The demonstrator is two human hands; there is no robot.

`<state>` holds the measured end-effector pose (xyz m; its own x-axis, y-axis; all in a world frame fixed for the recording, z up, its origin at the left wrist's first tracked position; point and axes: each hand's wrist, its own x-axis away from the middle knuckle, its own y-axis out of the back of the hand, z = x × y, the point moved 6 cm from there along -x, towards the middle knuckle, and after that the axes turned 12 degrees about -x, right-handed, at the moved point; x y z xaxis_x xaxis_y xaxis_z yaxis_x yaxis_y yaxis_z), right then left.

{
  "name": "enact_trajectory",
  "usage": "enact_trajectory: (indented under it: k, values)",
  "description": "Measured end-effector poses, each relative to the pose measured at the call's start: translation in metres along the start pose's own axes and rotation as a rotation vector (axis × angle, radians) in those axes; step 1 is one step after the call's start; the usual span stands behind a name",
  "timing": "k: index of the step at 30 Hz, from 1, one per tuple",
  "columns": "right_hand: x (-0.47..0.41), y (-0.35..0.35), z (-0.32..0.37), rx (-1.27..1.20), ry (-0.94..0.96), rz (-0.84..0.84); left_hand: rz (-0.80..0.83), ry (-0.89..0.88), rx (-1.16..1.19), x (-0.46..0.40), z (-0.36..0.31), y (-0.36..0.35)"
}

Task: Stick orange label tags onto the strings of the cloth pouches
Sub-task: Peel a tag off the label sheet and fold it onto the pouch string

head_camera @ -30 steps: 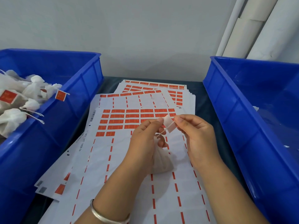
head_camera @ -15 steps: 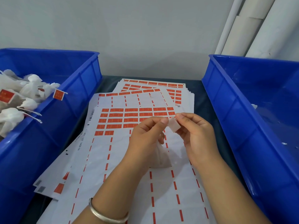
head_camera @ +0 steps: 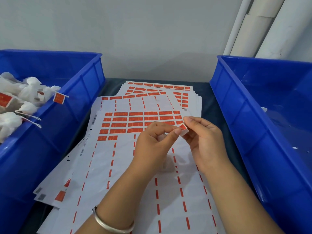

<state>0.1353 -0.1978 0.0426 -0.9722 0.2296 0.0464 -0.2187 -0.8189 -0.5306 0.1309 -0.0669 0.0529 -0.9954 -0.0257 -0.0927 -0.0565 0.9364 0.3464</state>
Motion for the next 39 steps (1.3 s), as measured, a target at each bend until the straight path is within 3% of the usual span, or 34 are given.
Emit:
enact_trajectory:
  k: [12,15,21,27,33,39]
  values:
    - [0.000,0.000,0.000,-0.036,-0.011,-0.004,0.016,-0.200,-0.224,0.001,-0.001,-0.005]
    - [-0.001,0.001,0.001,-0.022,-0.012,0.003,0.018,-0.221,-0.187,0.003,-0.003,-0.006]
    - [0.000,-0.005,-0.002,0.102,0.023,0.076,-0.064,-0.082,-0.045,-0.001,0.004,0.005]
    - [0.001,-0.010,-0.004,0.128,0.035,0.148,-0.049,-0.058,-0.007,-0.003,0.003,0.007]
    - [0.003,-0.018,-0.001,0.181,0.084,0.277,-0.063,0.052,0.207,-0.003,0.007,0.011]
    - [0.000,-0.016,-0.003,0.213,0.095,0.258,-0.025,0.109,0.291,-0.002,0.010,0.008]
